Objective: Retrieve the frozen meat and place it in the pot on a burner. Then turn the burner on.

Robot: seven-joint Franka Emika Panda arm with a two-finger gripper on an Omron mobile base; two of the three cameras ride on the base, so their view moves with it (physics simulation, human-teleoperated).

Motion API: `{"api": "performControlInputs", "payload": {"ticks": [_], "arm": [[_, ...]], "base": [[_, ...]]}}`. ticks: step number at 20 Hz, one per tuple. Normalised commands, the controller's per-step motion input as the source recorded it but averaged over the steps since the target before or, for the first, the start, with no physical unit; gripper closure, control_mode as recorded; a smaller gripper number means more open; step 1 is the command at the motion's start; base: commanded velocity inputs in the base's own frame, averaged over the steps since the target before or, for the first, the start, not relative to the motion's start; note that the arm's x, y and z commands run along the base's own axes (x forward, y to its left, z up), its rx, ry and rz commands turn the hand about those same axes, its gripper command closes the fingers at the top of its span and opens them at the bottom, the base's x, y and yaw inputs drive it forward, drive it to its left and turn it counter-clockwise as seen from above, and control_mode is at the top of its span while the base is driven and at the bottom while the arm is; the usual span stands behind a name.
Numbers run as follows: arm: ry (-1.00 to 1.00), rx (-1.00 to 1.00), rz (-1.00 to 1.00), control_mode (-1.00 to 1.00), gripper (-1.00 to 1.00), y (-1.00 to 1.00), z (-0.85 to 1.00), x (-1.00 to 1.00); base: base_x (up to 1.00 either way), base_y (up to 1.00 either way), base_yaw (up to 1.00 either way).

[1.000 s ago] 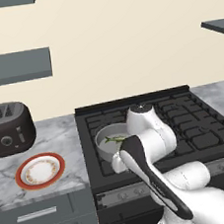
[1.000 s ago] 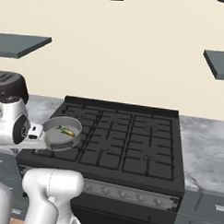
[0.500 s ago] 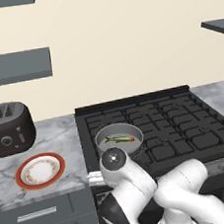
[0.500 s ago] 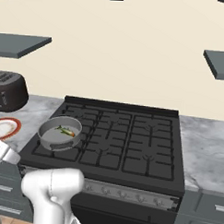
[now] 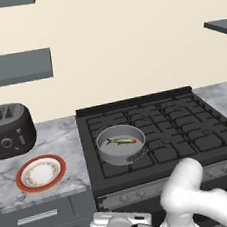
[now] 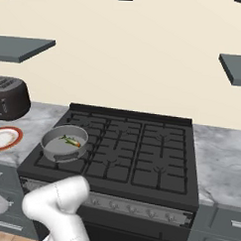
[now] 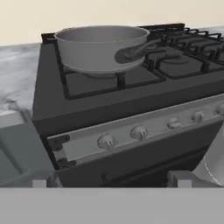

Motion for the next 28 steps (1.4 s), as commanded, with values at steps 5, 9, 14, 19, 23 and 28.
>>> {"api": "performControlInputs", "payload": {"ticks": [5, 9, 14, 19, 23, 28], "arm": [[-0.22, -0.09, 0.09, -1.00, -1.00, -0.17, -0.55, 0.02], [-0.08, -0.25, 0.04, -1.00, -1.00, -0.03, -0.04, 0.00], [0.12, -0.16, 0.00, -1.00, -1.00, -0.02, -0.01, 0.08], [0.04, -0.04, 0.01, -1.00, -1.00, 0.00, -0.04, 0.09], [-0.13, 0.01, 0.06, -1.00, -1.00, 0.00, -0.24, 0.16], [-0.09, 0.00, 0.06, -1.00, -1.00, 0.00, -0.24, 0.20]], "base": [[0.00, 0.00, 0.00], [0.00, 0.00, 0.00], [0.00, 0.00, 0.00], [0.00, 0.00, 0.00], [0.00, 0.00, 0.00], [0.00, 0.00, 0.00]]}}
